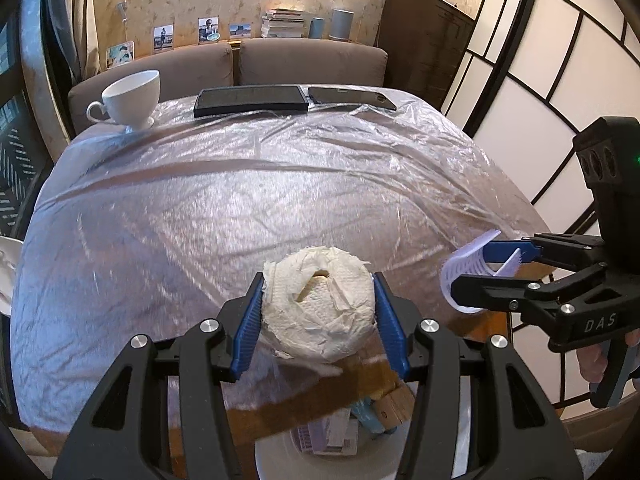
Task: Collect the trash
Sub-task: 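Lower the paper ball with the left tool while the right tool lowers the roller into the bin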
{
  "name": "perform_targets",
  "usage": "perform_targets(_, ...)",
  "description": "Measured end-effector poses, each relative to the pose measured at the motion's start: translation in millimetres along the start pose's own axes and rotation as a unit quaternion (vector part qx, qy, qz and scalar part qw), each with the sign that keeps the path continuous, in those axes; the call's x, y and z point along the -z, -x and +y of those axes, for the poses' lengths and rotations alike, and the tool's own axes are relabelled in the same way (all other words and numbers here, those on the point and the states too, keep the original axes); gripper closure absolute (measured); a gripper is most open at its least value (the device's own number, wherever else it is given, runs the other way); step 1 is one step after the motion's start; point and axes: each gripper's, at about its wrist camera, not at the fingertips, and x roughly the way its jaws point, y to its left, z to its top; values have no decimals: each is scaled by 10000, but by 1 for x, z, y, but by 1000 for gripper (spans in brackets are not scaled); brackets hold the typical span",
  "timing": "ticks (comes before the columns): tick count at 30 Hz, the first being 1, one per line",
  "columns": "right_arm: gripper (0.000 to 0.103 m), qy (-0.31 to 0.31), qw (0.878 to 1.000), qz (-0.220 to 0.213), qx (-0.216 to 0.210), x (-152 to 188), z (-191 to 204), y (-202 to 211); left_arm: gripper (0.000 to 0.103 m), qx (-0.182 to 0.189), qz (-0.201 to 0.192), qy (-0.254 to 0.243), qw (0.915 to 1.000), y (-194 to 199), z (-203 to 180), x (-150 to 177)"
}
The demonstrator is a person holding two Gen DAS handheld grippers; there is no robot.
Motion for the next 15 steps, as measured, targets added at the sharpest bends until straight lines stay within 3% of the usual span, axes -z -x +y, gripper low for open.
perform_targets(15,27,104,9989,360,-280,40,13,12,50,99,105,-93,9999,33,-16,35)
